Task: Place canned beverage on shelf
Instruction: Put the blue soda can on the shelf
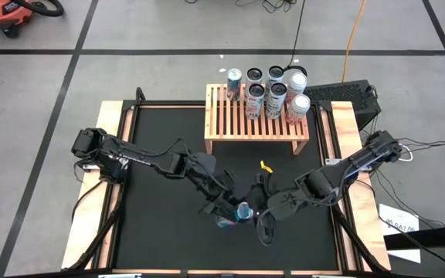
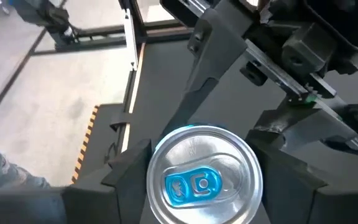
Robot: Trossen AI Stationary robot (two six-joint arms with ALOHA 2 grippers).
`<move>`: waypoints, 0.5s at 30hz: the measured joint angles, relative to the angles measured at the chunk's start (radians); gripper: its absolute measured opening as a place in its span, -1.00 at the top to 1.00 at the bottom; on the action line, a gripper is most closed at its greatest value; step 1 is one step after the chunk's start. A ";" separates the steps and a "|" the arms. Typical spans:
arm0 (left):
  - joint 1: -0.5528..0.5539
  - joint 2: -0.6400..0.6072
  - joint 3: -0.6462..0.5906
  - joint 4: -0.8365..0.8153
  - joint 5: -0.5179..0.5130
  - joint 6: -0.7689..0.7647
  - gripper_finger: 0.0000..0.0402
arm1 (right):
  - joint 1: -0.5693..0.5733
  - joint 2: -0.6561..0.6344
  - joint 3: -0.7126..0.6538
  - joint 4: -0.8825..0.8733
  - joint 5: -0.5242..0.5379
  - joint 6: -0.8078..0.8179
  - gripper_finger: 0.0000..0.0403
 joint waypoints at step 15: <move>0.040 -0.010 -0.001 0.099 -0.178 0.199 -0.02 | -0.004 -0.255 0.001 -0.163 0.403 0.230 -0.41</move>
